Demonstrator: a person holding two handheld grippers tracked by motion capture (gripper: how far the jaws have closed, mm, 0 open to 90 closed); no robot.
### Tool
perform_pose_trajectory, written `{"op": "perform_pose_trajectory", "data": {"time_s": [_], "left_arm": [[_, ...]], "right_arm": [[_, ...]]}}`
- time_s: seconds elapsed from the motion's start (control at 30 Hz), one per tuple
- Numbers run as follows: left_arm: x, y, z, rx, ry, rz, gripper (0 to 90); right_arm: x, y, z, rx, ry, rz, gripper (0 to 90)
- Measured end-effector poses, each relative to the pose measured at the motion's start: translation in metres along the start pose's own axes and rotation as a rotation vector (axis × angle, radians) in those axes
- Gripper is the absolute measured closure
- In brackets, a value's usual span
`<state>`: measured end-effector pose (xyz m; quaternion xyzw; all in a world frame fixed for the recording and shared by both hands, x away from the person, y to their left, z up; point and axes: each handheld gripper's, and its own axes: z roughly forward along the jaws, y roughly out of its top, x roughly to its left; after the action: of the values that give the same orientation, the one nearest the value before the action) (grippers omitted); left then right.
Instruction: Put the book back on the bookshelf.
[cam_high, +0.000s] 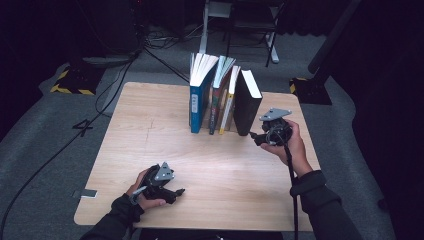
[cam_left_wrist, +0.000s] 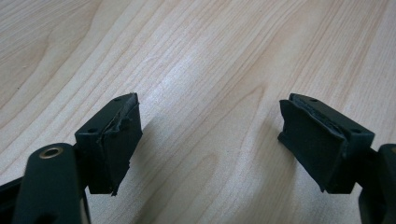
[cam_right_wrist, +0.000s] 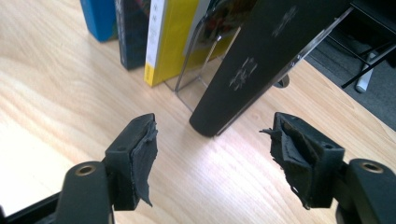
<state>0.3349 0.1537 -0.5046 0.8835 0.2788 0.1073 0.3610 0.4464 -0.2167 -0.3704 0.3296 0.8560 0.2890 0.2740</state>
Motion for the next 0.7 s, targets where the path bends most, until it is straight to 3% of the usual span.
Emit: {"op": "perform_pose_trajectory", "data": {"time_s": [0.2, 0.7], "left_arm": [[0.000, 0.000, 0.000, 0.000, 0.001, 0.001, 20.3], [0.000, 0.000, 0.000, 0.000, 0.000, 0.000, 20.3]], "right_arm": [[0.006, -0.022, -0.003, 0.017, -0.002, -0.058, 29.1], [0.015, -0.063, -0.017, 0.006, 0.011, -0.113, 26.4]]}}
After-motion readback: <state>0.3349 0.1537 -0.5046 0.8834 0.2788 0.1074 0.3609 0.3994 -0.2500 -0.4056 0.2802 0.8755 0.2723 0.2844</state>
